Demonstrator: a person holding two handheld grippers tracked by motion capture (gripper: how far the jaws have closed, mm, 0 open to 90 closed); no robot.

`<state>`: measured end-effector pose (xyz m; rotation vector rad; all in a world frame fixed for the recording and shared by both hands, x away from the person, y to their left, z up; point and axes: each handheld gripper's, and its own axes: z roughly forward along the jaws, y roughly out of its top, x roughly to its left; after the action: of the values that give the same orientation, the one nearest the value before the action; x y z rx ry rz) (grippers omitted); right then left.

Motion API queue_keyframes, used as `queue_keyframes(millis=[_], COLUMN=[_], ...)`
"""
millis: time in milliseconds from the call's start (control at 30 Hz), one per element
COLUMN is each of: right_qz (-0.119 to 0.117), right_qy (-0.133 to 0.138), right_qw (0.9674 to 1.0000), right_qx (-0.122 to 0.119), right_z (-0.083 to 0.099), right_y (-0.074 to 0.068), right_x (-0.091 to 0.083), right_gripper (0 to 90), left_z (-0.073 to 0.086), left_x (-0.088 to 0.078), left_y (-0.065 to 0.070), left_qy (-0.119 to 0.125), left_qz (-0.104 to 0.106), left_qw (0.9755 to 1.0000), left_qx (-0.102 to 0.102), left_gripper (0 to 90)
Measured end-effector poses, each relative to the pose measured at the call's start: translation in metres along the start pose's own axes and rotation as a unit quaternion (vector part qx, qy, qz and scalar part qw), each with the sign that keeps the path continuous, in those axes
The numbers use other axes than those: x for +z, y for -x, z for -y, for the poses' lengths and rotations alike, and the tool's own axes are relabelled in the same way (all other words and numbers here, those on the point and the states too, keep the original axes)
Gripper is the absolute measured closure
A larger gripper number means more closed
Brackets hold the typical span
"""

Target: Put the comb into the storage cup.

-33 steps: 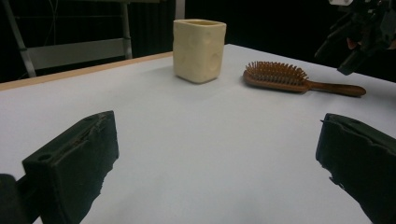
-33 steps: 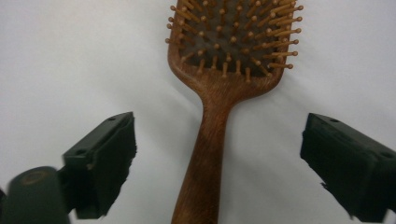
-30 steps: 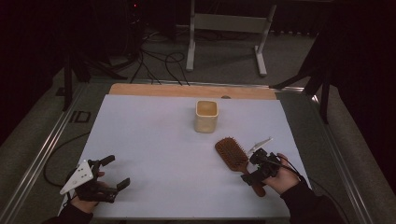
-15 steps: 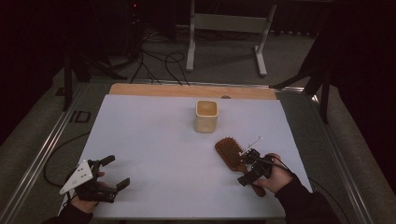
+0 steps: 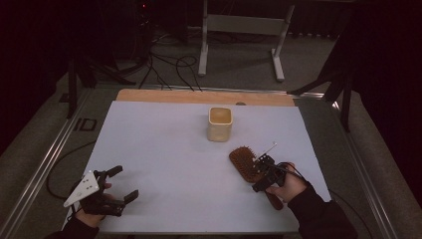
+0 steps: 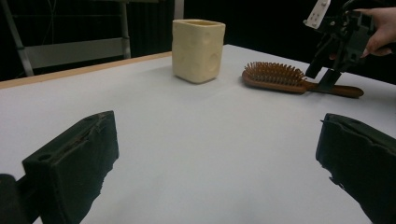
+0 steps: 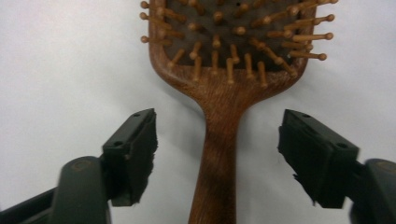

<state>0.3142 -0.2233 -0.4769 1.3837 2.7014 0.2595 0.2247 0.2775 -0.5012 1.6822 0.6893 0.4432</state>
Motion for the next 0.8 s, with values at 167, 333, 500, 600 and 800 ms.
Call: queue_keyframes(millis=[167,333,500,600,800], right_qz=[0.005,0.01,0.019,0.022,0.021], right_qy=[-0.014,-0.018,-0.025,-0.027,-0.037], right_qw=[0.9998,0.9997,0.9994,0.9992,0.999], right_qx=[-0.01,-0.01,-0.016,-0.017,-0.015], right_z=[-0.0014,-0.003,-0.0046,-0.0052,-0.0056], right_y=[-0.0013,-0.0012,-0.0016,-0.0015,-0.0014], right_x=[0.0016,0.0038,0.0058,0.0068,0.0087], right_gripper=[38.9,46.7,52.9,57.5,62.5], left_z=[0.0,-0.0001,-0.0001,-0.0001,-0.0001], left_x=[0.0,0.0,-0.0001,0.0,-0.0002], left_y=[-0.0003,-0.0003,-0.0005,-0.0005,-0.0006], left_qy=[0.001,0.001,0.001,0.001,0.001], left_qz=[0.001,0.001,0.001,0.002,0.002], left_qw=[1.0,1.0,1.0,1.0,1.0], left_qx=[-0.001,-0.002,-0.003,-0.003,-0.004], left_gripper=[0.1,0.1,0.1,0.1,0.1])
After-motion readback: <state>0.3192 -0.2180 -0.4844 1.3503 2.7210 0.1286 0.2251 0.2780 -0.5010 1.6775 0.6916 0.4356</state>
